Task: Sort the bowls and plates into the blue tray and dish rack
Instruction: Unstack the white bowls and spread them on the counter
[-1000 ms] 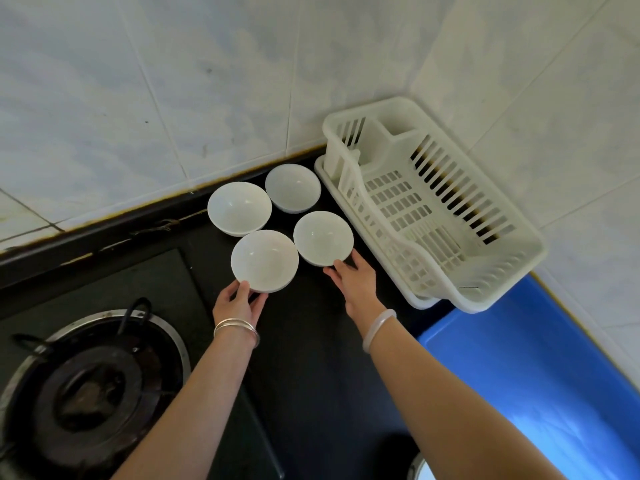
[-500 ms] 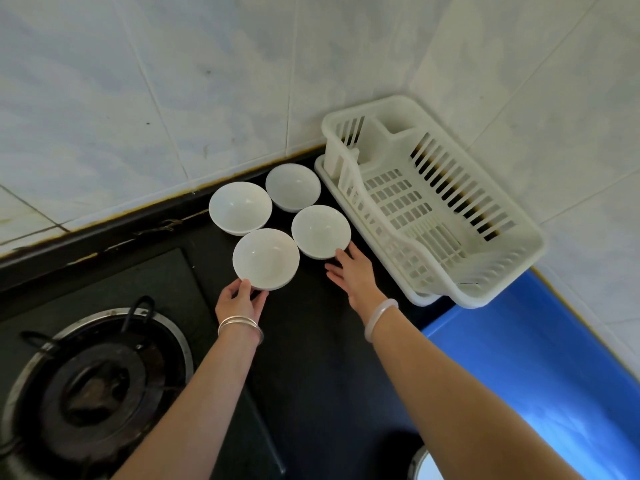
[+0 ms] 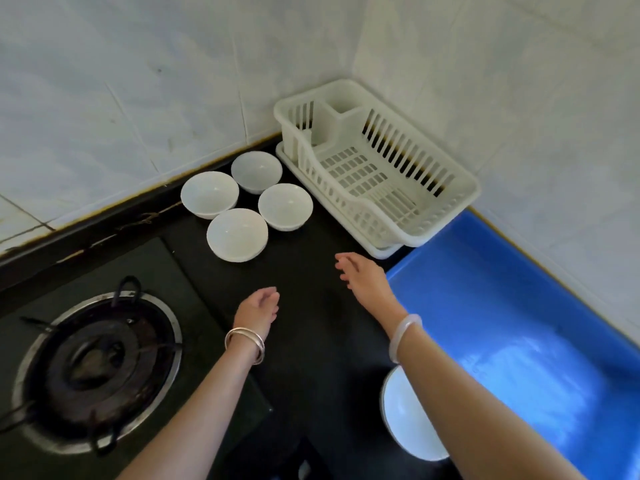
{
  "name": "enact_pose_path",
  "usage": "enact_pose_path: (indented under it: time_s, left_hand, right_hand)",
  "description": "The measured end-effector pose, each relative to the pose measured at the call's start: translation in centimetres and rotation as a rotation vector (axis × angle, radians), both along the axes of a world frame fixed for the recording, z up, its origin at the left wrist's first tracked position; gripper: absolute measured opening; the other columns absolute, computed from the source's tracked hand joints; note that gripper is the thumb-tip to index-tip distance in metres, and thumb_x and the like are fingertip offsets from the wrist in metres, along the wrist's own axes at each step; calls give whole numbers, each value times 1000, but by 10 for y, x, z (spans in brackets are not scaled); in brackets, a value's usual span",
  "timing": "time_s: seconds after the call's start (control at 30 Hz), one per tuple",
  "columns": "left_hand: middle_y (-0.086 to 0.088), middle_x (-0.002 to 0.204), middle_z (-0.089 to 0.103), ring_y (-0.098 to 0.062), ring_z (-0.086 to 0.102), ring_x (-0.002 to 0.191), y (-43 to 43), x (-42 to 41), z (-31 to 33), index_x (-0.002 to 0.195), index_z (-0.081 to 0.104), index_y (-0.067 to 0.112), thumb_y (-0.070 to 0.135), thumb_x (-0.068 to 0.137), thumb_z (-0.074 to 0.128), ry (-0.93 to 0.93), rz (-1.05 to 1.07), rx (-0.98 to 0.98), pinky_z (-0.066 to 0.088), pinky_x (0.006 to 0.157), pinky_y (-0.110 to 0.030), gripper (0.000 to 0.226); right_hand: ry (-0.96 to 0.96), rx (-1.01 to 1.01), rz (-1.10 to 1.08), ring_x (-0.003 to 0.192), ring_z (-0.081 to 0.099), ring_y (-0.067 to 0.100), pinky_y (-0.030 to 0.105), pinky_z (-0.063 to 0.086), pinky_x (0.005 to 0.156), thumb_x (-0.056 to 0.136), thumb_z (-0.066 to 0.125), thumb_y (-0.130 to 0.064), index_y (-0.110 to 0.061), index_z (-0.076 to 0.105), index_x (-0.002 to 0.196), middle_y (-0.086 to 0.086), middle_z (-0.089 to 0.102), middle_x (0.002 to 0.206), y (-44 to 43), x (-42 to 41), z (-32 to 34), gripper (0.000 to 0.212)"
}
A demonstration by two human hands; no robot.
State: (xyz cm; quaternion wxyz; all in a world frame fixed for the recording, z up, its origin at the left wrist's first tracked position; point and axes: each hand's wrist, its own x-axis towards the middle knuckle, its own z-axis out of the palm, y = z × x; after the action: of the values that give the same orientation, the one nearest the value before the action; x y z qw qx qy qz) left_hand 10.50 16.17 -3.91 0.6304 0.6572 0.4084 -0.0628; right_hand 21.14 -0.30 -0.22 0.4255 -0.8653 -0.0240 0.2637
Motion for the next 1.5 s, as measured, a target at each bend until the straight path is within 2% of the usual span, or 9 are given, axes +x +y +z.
enact_pose_path:
  time_s: [0.13, 0.3, 0.6, 0.83, 0.93, 1.03, 1.23, 1.4, 1.5]
  left_hand:
    - [-6, 123, 61, -18, 58, 111, -37, -23, 4, 125, 55, 18, 22, 92, 50, -1, -306, 165, 46, 100, -37, 33]
    - [-3, 118, 65, -15, 60, 109, -90, -48, 6, 120, 59, 17, 24, 91, 53, -31, -598, 312, 40, 91, -20, 31]
    - [-2, 122, 63, -15, 58, 113, -151, -79, -1, 126, 55, 21, 31, 89, 55, -31, -773, 316, 38, 89, -19, 38]
    - [-2, 108, 64, -17, 64, 95, -162, -82, -8, 131, 48, 21, 28, 90, 53, 18, -660, 192, 52, 90, -35, 42]
    - [5, 92, 61, -11, 64, 82, -163, -83, -12, 131, 47, 19, 24, 91, 54, 31, -578, 54, 54, 75, -25, 41]
    - [2, 95, 62, -12, 65, 83, -165, -82, -12, 131, 47, 20, 19, 91, 53, 35, -500, -103, 52, 64, -18, 40]
    - [3, 96, 60, -17, 64, 86, -170, -77, -7, 129, 47, 22, 15, 90, 55, 77, -374, -366, 54, 58, -22, 41]
    - [0, 94, 59, -22, 64, 80, -171, -73, -7, 125, 52, 16, 6, 89, 53, 74, -323, -354, 56, 59, -29, 38]
    - [0, 94, 60, -22, 64, 82, -161, -71, -3, 124, 53, 16, 5, 88, 53, 61, -279, -332, 56, 57, -29, 37]
  right_hand:
    - [-139, -238, 71, 110, 59, 19, 23, 41, 84, 99, 43, -34, -22, 57, 125, 1, 65, 119, -60, -45, 7, 32]
    - [-197, -420, 39, 110, 58, 22, 30, 44, 85, 97, 47, -28, -23, 56, 127, 3, 62, 123, -128, -98, 8, 32]
    - [-210, -632, -44, 95, 59, 31, 33, 44, 71, 90, 54, -17, -12, 56, 116, 9, 58, 110, -180, -147, -2, 26]
    - [-169, -657, -126, 82, 55, 31, 30, 36, 62, 90, 55, -12, -4, 52, 101, 14, 62, 99, -178, -140, 1, 14]
    - [-172, -684, -145, 72, 47, 29, 30, 35, 60, 92, 48, -9, -4, 50, 101, 15, 64, 95, -179, -138, 5, 10]
    - [-178, -658, -149, 70, 45, 29, 30, 35, 58, 93, 45, -9, -7, 45, 97, 15, 60, 87, -182, -138, 10, 5]
    - [-119, -426, -320, 76, 50, 28, 29, 37, 62, 87, 51, -12, -14, 49, 90, 9, 61, 86, -197, -141, 15, 4]
    - [-108, -269, -414, 74, 66, 29, 38, 57, 72, 83, 57, -10, -19, 62, 93, 11, 71, 80, -202, -137, 29, 14]
    - [-112, -200, -438, 72, 69, 29, 43, 59, 74, 81, 59, -9, -26, 61, 89, 7, 71, 79, -198, -130, 37, 18]
